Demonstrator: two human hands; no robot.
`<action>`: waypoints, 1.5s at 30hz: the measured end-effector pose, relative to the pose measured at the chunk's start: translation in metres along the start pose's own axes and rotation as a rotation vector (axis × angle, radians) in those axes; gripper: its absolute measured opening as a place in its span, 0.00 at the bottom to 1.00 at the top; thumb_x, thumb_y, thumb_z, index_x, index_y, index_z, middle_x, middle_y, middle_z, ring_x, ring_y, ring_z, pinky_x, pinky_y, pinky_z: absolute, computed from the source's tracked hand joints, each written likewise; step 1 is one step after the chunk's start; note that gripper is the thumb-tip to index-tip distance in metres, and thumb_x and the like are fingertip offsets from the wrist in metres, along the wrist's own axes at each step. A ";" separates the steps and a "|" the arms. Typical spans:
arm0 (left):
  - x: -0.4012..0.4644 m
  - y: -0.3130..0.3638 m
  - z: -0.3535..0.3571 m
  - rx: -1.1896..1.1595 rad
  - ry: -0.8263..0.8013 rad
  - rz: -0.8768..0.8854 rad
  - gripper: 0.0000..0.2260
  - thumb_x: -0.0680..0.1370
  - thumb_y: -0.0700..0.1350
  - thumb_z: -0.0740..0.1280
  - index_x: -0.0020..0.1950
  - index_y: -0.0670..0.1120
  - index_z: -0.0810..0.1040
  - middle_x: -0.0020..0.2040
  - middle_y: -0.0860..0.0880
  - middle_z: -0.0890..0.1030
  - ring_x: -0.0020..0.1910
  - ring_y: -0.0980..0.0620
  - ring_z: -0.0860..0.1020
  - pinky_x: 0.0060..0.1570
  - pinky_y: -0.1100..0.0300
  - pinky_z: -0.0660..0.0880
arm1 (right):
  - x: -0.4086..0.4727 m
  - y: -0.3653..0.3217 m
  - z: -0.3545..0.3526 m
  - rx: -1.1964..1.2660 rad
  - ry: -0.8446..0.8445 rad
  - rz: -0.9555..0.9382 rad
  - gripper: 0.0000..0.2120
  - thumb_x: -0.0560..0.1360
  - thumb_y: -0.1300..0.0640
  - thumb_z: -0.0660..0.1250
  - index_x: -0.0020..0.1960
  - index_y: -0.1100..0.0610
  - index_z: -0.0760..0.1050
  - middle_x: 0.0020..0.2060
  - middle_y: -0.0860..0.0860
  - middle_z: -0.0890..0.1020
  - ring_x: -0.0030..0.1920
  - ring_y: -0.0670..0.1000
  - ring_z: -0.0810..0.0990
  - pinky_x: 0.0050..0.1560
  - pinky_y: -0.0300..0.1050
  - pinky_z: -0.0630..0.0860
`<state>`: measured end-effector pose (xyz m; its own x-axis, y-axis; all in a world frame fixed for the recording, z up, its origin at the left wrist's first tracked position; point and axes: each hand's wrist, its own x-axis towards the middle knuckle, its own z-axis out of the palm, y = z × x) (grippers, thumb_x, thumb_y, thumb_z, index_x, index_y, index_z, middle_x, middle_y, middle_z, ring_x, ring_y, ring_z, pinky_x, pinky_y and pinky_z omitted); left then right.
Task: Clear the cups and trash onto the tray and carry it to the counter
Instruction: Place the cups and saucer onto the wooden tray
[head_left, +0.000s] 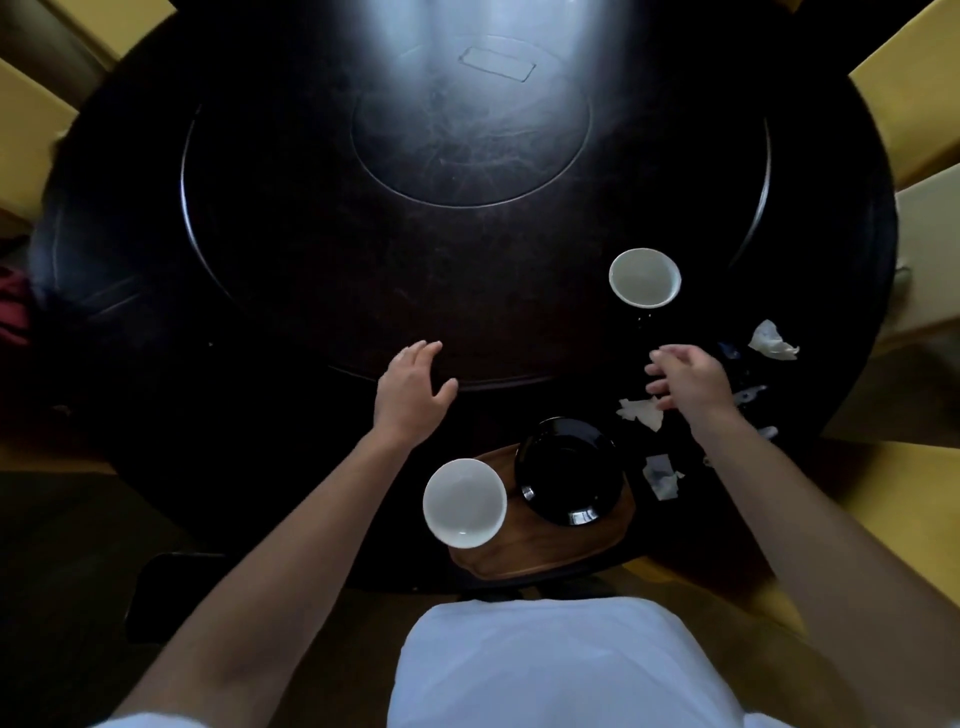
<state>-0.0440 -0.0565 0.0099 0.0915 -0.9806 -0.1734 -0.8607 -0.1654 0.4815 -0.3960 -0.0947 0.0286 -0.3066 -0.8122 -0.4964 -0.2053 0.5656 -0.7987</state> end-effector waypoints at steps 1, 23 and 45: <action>0.010 0.006 0.004 0.049 -0.022 -0.001 0.31 0.81 0.56 0.68 0.81 0.48 0.64 0.81 0.45 0.64 0.81 0.44 0.59 0.77 0.44 0.62 | 0.008 -0.005 0.001 -0.009 -0.009 0.004 0.16 0.80 0.53 0.66 0.64 0.61 0.74 0.46 0.54 0.82 0.34 0.49 0.79 0.28 0.44 0.74; 0.042 0.038 0.050 0.449 -0.450 -0.182 0.43 0.79 0.73 0.48 0.81 0.51 0.31 0.80 0.40 0.27 0.78 0.34 0.28 0.73 0.26 0.40 | 0.064 -0.022 0.005 0.220 -0.206 0.196 0.09 0.84 0.51 0.57 0.50 0.52 0.74 0.43 0.57 0.84 0.37 0.54 0.83 0.30 0.44 0.79; 0.038 0.027 0.049 0.381 -0.392 -0.151 0.40 0.80 0.72 0.47 0.82 0.53 0.33 0.80 0.41 0.28 0.79 0.35 0.28 0.73 0.25 0.38 | 0.022 -0.042 -0.010 0.205 -0.131 0.167 0.19 0.83 0.47 0.61 0.43 0.61 0.77 0.45 0.63 0.82 0.43 0.59 0.85 0.41 0.50 0.83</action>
<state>-0.0889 -0.0928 -0.0257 0.0974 -0.8247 -0.5571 -0.9790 -0.1801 0.0954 -0.4030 -0.1351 0.0545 -0.1947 -0.7297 -0.6555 0.0335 0.6629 -0.7479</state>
